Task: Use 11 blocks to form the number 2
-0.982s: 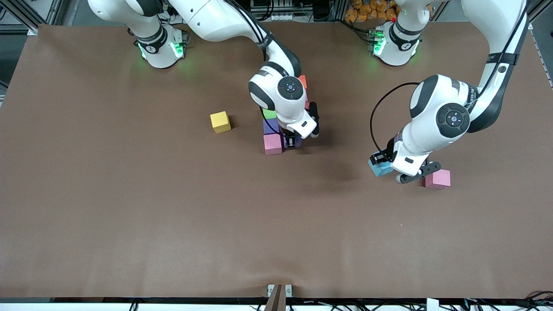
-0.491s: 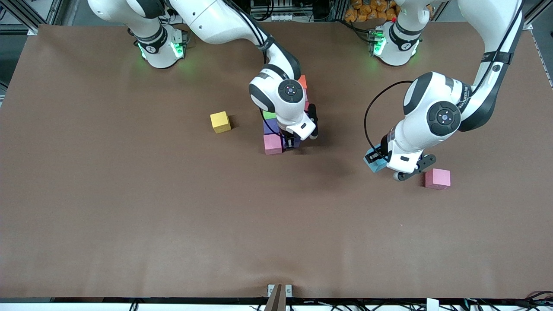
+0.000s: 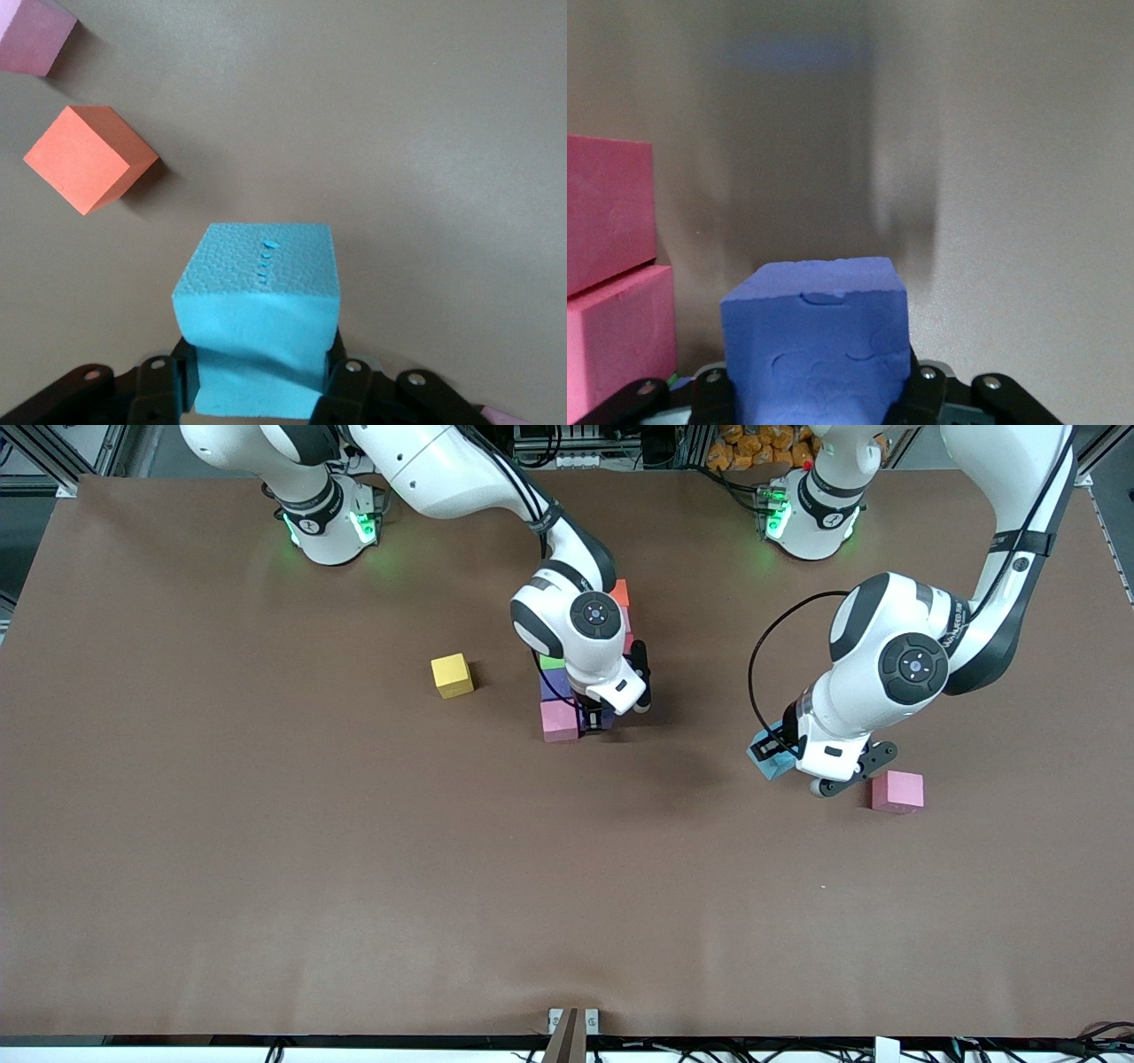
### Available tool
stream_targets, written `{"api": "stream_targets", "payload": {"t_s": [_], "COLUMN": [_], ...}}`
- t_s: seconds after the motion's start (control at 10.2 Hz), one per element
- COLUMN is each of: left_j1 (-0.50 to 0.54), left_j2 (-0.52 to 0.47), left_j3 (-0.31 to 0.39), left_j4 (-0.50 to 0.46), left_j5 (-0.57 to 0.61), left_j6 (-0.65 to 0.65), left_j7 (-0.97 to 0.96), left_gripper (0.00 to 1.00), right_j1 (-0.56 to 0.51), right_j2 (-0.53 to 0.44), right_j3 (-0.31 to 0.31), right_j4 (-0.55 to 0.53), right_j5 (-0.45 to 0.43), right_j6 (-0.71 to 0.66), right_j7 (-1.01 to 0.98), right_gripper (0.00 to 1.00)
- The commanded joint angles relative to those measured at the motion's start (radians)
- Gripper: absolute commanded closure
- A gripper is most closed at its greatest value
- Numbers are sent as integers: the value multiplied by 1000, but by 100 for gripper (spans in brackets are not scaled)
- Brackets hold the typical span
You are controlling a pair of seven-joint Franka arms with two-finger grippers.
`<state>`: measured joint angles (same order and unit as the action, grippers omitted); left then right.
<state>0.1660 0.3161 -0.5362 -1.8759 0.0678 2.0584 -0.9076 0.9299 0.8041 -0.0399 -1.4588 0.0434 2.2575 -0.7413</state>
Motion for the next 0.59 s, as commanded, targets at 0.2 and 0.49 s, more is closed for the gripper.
{"api": "stream_targets", "payload": {"t_s": [0.2, 0.49], "left_j1": [6, 4], "left_j2": [-8, -6], "left_j3": [-4, -4], "left_j4": [9, 17], "left_j5": [1, 4], "left_j6": [-23, -23], "left_j7": [-20, -20], "left_gripper": [86, 86], "right_j1": [-5, -9], "right_j2": [21, 20], "right_j3": [-2, -2], "right_j4": [15, 14], "right_j5": [-11, -10], "right_j6": [27, 22], "right_j7": [-16, -20], "right_gripper": [45, 44]}}
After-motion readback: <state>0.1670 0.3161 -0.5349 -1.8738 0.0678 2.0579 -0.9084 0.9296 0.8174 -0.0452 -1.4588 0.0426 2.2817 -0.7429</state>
